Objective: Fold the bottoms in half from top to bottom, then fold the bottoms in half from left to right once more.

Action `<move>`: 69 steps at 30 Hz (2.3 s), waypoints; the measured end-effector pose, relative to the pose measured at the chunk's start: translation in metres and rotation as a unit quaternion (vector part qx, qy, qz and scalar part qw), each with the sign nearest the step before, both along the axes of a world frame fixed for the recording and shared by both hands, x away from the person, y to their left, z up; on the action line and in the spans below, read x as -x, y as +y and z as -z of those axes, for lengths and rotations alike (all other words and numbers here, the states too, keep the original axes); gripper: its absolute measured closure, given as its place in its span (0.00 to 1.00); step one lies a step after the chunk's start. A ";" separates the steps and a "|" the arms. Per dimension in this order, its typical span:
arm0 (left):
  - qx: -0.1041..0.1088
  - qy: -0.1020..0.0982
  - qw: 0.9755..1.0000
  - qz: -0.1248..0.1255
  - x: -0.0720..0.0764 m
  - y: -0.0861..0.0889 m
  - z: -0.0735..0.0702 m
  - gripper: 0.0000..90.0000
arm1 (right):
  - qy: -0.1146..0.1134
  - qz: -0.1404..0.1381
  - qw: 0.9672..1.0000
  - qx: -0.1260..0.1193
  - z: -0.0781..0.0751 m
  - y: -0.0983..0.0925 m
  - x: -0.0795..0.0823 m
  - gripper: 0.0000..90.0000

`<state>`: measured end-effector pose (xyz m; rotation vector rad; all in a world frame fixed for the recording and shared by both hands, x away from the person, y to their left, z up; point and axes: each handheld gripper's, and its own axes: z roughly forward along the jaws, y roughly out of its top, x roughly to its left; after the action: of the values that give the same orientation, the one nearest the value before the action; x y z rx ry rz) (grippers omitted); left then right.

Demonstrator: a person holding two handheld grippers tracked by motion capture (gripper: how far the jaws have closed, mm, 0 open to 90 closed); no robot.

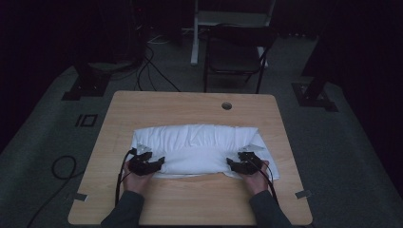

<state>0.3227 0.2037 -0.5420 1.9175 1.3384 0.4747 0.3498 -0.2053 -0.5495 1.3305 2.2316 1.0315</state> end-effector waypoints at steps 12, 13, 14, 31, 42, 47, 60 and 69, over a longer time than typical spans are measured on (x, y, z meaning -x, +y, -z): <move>-0.015 -0.031 0.998 -0.051 0.028 0.040 -0.013 0.34 | 0.029 -0.009 1.000 -0.001 -0.001 -0.028 0.012 0.51; -0.014 -0.032 0.998 -0.060 0.028 0.045 -0.015 0.35 | 0.032 -0.011 0.999 0.000 -0.002 -0.029 0.012 0.54; -0.013 -0.034 0.997 -0.067 0.027 0.048 -0.018 0.36 | 0.025 -0.011 1.000 -0.002 -0.004 -0.030 0.013 0.55; 0.011 0.032 0.994 -0.102 -0.054 0.050 0.006 0.48 | 0.035 0.098 0.993 -0.057 -0.007 -0.046 -0.081 0.97; 0.016 0.011 0.991 -0.131 -0.050 0.066 -0.004 0.41 | -0.004 0.122 0.992 -0.009 -0.011 -0.064 -0.050 0.78; 0.043 -0.004 0.990 -0.136 -0.040 0.075 -0.019 0.33 | -0.060 0.107 0.992 0.010 -0.033 -0.053 -0.039 0.53; 0.091 0.017 0.986 -0.138 -0.026 0.086 -0.018 0.20 | -0.079 0.036 0.996 -0.011 -0.048 -0.013 -0.023 0.46; 0.095 0.046 0.983 -0.153 -0.025 0.093 -0.008 0.11 | -0.087 -0.047 0.995 -0.023 -0.054 0.035 -0.016 0.50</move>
<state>0.3476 0.2969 -0.5344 1.6028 1.6865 0.3933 0.3661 -0.1704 -0.4954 1.1157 2.1686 1.1917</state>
